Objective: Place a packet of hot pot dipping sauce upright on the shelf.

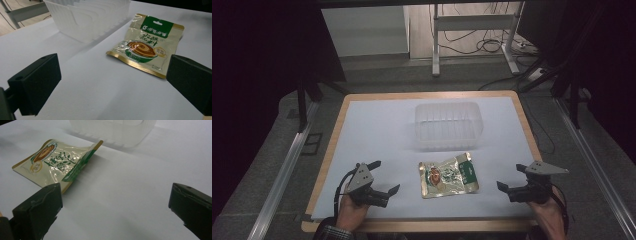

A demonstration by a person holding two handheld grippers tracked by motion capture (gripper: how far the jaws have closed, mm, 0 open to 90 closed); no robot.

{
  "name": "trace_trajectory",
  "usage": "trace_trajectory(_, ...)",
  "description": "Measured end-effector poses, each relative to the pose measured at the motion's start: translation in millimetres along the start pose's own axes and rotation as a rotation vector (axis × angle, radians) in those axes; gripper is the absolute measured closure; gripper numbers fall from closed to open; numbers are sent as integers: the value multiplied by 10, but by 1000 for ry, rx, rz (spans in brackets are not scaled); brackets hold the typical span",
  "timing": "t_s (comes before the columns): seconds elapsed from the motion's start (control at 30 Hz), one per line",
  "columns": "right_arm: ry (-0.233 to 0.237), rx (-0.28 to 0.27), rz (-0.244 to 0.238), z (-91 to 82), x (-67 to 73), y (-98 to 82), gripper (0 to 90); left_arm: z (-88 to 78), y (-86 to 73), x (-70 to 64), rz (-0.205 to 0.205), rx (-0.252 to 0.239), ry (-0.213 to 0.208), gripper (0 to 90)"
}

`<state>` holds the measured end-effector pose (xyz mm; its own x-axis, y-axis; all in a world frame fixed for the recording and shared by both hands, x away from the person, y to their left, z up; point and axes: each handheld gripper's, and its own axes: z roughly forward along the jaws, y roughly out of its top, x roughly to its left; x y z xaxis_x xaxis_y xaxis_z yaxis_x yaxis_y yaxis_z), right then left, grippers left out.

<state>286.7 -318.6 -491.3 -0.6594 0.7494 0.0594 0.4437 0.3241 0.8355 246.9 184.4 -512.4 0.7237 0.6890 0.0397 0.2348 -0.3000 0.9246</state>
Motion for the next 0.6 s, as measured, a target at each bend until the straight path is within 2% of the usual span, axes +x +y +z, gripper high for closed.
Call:
trace_trajectory(0.27, 9, 8, -9, 56, 24, 23, 0, 1, 1, -8, 15, 3, 10, 0)
trace_trajectory(0.37, 17, 15, -8, 77, 32, 28, 0, 14, -1, -11, 5, 12, -13, 0)
trace_trajectory(0.6, 36, 18, -5, 126, 46, 46, 0, 27, -3, -14, -14, 19, -38, 0)
